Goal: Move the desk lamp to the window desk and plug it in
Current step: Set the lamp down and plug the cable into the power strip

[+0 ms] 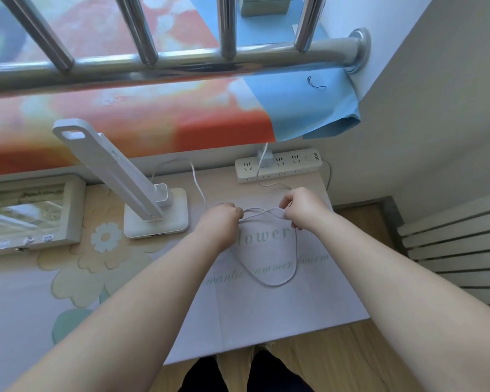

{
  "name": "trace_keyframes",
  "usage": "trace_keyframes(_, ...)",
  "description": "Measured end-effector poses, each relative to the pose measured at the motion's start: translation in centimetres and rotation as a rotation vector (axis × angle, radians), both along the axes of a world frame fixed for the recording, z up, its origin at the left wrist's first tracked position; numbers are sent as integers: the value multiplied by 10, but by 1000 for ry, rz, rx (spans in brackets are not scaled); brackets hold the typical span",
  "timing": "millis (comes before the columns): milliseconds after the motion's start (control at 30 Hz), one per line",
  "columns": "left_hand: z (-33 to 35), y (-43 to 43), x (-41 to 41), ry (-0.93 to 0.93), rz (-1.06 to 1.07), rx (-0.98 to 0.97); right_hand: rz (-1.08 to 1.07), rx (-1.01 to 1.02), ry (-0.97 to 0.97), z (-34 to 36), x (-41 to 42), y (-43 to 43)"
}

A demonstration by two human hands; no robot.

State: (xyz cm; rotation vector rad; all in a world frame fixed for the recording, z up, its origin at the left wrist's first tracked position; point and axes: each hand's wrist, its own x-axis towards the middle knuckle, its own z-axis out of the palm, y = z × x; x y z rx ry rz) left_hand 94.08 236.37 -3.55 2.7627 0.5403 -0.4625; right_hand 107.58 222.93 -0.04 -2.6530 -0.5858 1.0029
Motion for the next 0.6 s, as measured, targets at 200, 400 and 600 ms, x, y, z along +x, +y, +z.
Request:
trace_keyframes(200, -6, 1, 5, 15, -27, -36, -47, 124, -94, 6, 27, 10)
trace_keyframes(400, -8, 3, 17, 31, -191, 129, -74, 155, -214, 6, 54, 20)
trace_keyframes(600, -10, 2, 30, 66, -279, 219, -47, 224, -292, 4, 69, 25)
